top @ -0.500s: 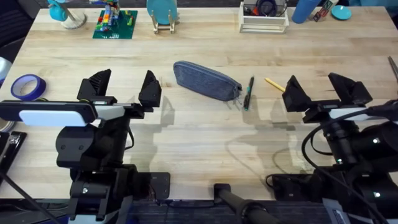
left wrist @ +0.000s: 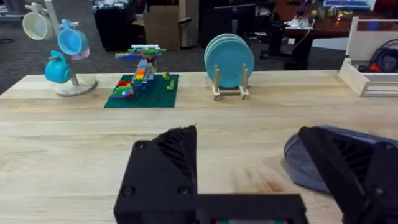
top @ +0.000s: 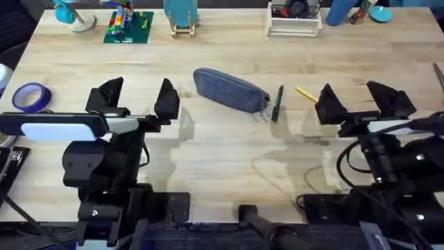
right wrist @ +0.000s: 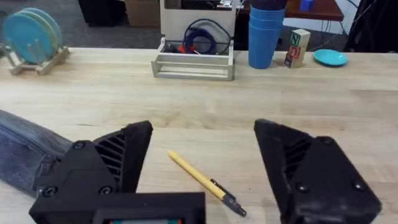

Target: Unzip the bag, pick up the pens from the table one at a time and place them inside, then zip the bag closed.

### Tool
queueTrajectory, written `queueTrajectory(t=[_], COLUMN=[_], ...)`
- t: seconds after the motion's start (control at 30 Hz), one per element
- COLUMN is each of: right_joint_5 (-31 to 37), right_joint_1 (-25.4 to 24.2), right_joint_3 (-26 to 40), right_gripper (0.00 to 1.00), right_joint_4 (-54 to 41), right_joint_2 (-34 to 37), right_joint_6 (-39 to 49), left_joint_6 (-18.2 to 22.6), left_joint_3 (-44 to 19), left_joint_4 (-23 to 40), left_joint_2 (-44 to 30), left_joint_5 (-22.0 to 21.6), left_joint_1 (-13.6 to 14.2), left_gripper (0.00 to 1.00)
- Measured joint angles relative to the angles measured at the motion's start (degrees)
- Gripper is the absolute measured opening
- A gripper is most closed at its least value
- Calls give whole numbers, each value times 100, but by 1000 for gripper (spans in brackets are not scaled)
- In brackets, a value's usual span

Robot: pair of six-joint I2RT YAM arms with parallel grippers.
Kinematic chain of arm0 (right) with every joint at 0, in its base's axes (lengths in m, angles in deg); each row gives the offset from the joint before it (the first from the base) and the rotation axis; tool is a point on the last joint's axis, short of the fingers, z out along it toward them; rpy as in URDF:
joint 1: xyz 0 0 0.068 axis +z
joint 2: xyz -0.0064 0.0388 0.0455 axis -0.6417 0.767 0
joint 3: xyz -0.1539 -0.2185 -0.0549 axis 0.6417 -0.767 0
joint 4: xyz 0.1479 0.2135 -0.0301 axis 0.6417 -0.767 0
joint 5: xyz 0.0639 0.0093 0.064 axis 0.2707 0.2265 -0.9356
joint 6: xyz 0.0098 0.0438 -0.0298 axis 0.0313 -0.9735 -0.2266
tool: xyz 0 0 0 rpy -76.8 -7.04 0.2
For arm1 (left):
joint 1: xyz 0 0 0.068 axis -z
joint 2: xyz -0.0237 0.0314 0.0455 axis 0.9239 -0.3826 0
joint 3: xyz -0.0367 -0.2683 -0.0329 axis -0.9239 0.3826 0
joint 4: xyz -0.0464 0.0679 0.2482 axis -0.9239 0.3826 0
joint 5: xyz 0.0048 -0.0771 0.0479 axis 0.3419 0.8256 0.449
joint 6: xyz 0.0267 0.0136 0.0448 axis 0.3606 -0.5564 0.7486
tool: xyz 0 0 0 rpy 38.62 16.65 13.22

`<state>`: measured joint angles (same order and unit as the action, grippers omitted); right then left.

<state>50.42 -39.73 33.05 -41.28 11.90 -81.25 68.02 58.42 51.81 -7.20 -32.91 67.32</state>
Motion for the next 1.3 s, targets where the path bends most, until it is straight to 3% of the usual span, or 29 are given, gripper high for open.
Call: queueTrajectory(t=[0.27,0.43,0.63,0.87,1.0,1.17,1.3], right_joint_5=[6,31,29,-179,-430,-638,-691], right_joint_1=[0,0,0,0,0,2,73], right_joint_3=[76,602,1446,2855,3883,5121,5803], right_gripper=[996,995,996,996,996,996,996], right_joint_4=[-40,-167,-187,-485,-1158,-2155,-2623], right_joint_2=[18,328,1198,2827,3766,4721,5204], right_joint_6=[-1,-1,-1,-4,-4,-8,-25], left_joint_6=[21,88,281,680,922,1116,1502], left_joint_3=[-71,-599,-1406,-2829,-3834,-5104,-6065], left_joint_4=[411,551,516,869,1577,2980,4106], left_joint_2=[-23,-529,-1596,-3162,-4022,-5083,-5861], left_joint_5=[20,23,259,692,1014,1231,1317], left_joint_1=[0,0,0,0,0,0,0], left_gripper=[991,991,991,992,991,991,991])
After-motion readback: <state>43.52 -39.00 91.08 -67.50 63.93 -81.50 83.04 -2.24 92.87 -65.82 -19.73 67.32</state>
